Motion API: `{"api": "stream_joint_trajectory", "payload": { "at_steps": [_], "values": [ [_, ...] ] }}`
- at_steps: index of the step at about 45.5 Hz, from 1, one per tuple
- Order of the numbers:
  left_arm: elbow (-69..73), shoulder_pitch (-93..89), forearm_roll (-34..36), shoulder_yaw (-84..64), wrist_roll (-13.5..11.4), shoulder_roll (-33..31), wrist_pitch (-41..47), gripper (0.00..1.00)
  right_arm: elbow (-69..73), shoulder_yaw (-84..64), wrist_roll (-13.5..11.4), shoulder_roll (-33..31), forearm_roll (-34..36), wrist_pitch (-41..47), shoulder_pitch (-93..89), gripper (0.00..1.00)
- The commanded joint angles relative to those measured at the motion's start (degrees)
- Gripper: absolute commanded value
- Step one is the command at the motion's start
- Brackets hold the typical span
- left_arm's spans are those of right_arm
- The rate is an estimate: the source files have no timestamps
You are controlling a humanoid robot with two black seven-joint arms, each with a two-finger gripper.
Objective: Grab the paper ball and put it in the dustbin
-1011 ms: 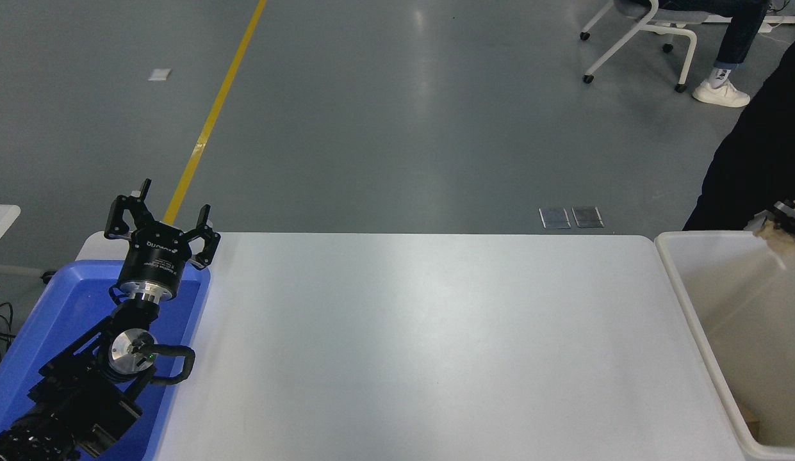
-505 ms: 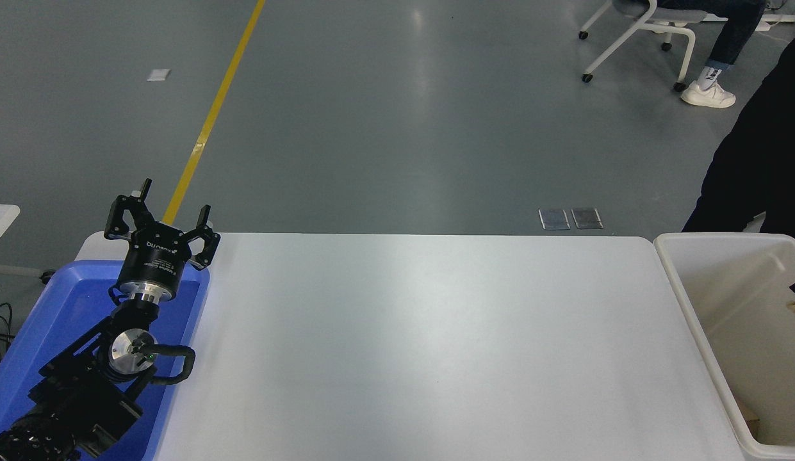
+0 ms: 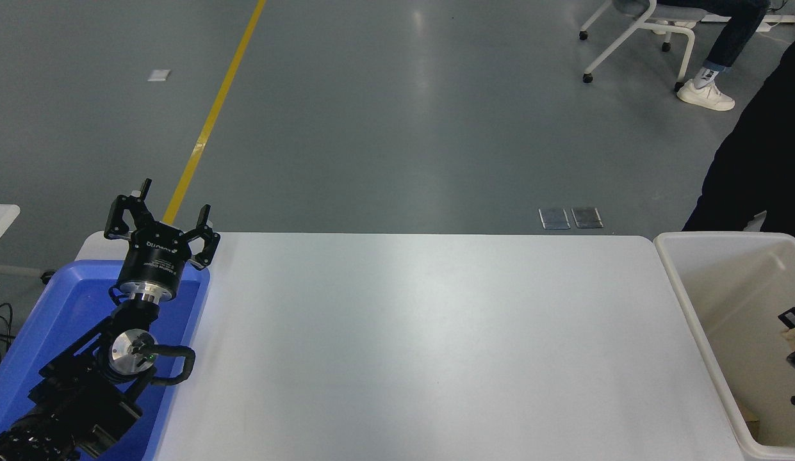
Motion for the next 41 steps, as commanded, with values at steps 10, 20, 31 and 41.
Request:
{"api": "stream_joint_trajectory", "payload": {
  "at_steps": [10,20,31,41],
  "values": [
    [0.0,0.0,0.0,0.0,0.0,0.0,0.0,0.98,0.3,0.1,0.0,0.7,0.0,-0.8,0.6,1.0],
    [0.0,0.0,0.0,0.0,0.0,0.0,0.0,0.98,1.0,0.0,0.1,0.6,-0.5,-0.2,6.0,1.0],
    [0.0,-0.1,0.0,0.1,0.0,0.0,0.0,0.98,5.4,-1.1,0.2,0.0,-1.0,1.7,16.7,1.0],
    [0.0,-0.1,0.0,0.1,0.0,0.0,0.0,0.98,15.6,-7.0,0.1,-0.9,-1.6,3.1,30.6,1.0]
  ]
}}
